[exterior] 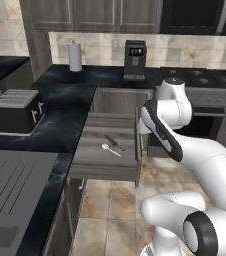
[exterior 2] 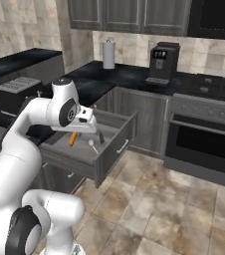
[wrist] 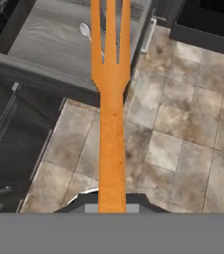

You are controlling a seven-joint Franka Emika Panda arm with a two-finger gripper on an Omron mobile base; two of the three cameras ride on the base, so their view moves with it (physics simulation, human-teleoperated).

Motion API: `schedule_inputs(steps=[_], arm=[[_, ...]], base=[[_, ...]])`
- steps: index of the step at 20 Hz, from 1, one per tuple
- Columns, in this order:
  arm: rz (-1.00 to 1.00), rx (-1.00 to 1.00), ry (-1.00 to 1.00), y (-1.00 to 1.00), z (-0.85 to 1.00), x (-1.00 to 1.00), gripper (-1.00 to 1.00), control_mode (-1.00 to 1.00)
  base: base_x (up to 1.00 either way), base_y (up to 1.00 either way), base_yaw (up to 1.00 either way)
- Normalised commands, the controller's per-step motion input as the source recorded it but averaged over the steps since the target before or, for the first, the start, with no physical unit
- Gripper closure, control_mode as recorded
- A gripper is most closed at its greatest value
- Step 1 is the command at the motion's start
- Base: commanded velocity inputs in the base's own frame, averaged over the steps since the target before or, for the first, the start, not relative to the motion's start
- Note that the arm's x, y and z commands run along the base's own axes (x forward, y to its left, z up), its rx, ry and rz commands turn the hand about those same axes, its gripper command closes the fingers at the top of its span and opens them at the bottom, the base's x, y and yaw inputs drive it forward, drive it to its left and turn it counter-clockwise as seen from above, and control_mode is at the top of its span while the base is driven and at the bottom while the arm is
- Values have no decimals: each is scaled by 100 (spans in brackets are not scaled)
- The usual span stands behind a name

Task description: Pick up the metallic utensils from the counter and place them in the open drawer. Make sure not to pick up any wooden utensils.

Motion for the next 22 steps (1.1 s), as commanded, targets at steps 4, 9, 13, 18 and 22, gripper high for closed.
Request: schedule_inputs(steps=[4,9,13,18,22], arm=[[0,0,0,0,0,0,100,100],[0,0,0,0,0,0,100,100],[0,0,0,0,0,0,100,100],[0,0,0,0,0,0,100,100],[0,0,0,0,0,0,100,100]], base=[[69,33,0],[64,26,0],[51,8,-2],[39,0,-7],[42,0,-12]])
